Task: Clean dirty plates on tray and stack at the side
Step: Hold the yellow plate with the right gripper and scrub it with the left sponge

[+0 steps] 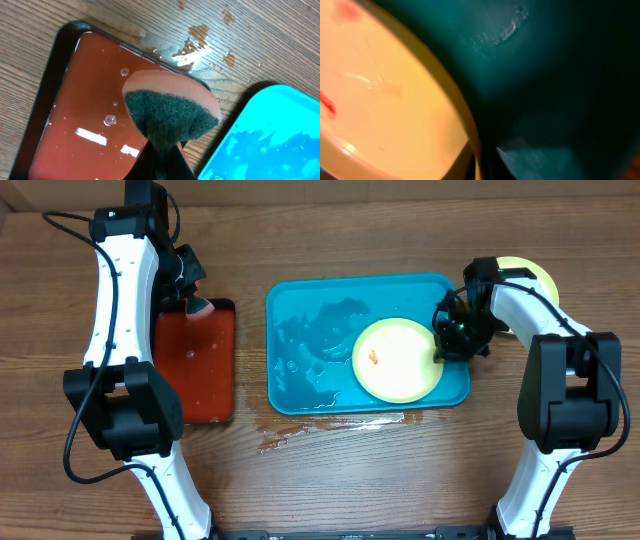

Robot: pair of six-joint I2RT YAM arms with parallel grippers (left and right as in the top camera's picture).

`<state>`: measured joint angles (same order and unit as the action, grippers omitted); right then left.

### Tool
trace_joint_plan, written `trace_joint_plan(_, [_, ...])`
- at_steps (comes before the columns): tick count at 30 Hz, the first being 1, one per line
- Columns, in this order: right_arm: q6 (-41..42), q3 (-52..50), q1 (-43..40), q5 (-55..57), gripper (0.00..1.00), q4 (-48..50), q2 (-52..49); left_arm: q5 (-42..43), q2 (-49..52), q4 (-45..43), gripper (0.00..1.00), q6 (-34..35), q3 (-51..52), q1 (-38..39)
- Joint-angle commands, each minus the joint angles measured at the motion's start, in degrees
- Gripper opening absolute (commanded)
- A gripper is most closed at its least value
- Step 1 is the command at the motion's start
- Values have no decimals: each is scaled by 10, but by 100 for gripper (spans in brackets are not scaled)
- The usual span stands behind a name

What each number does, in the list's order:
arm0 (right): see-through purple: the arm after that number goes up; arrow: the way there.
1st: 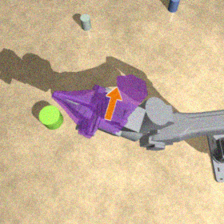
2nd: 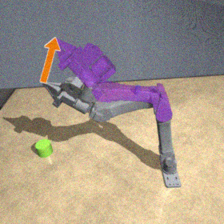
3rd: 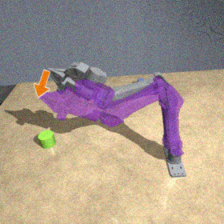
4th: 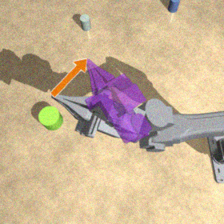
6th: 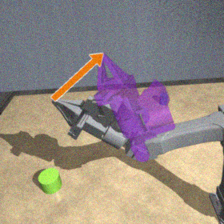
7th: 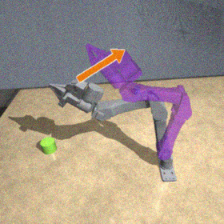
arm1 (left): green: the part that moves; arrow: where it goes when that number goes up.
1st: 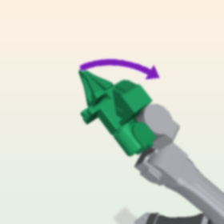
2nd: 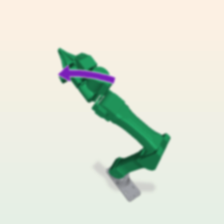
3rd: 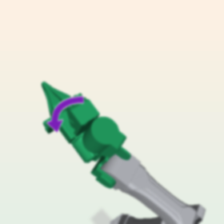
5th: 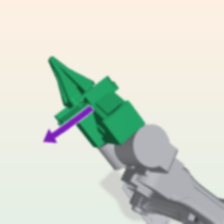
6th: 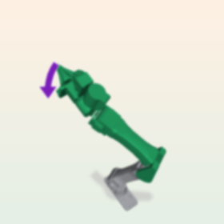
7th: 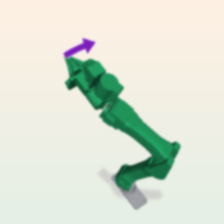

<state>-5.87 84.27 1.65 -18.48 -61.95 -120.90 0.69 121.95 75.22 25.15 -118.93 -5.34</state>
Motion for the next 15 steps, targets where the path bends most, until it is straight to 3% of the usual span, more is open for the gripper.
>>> trace_joint_plan(1, [34,-7,3,-110,4,39,3,6,-5,-2,4,2,-7,6])
trace_joint_plan(5, [88,-7,13,-112,4,100,3,6,-5,-2,4,2,-7,14])
trace_joint_plan(9, [91,-7,35,-108,4,134,3,9,-5,-2,4,2,-7,26])
trace_joint_plan(15, [127,-7,78,-24,4,146,3,47,-5,-7,4,-20,-7,64])
